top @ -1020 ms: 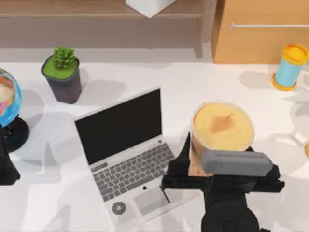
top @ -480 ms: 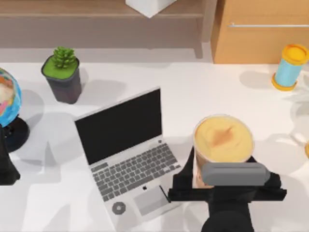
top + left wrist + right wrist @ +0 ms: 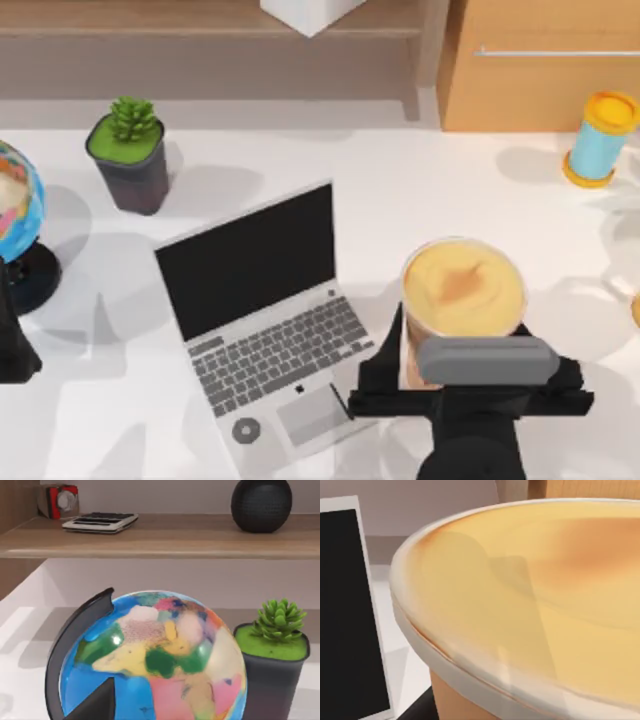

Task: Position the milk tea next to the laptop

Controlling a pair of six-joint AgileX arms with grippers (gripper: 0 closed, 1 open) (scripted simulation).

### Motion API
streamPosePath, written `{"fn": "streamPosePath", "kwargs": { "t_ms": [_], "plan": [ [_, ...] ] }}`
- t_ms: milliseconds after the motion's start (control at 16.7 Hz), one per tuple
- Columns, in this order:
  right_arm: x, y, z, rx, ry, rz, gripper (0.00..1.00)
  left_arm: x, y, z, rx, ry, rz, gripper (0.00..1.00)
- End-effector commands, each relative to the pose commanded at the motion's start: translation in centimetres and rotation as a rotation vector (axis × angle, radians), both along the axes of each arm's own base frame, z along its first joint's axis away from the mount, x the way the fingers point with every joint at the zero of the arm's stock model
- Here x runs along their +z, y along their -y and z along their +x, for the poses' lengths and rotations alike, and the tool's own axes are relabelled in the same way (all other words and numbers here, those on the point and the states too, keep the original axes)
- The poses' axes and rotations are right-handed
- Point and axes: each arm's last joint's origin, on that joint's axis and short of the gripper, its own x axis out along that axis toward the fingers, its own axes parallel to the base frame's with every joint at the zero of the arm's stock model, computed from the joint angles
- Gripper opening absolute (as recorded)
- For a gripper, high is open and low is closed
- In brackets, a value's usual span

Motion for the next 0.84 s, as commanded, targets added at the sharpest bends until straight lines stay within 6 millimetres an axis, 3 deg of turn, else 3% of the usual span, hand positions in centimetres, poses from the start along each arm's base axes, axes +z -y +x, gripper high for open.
{"fn": "streamPosePath", "kwargs": {
  "t_ms": [480, 840],
  "plan": [
    [0.0, 0.0, 0.0, 0.0, 0.0, 0.0, 0.98, 0.0, 0.0, 0.0, 0.0, 0.0, 0.0, 1.0],
    [0.0, 0.0, 0.0, 0.0, 0.0, 0.0, 1.0, 0.0, 0.0, 0.0, 0.0, 0.0, 0.0, 1.0]
  ]
}}
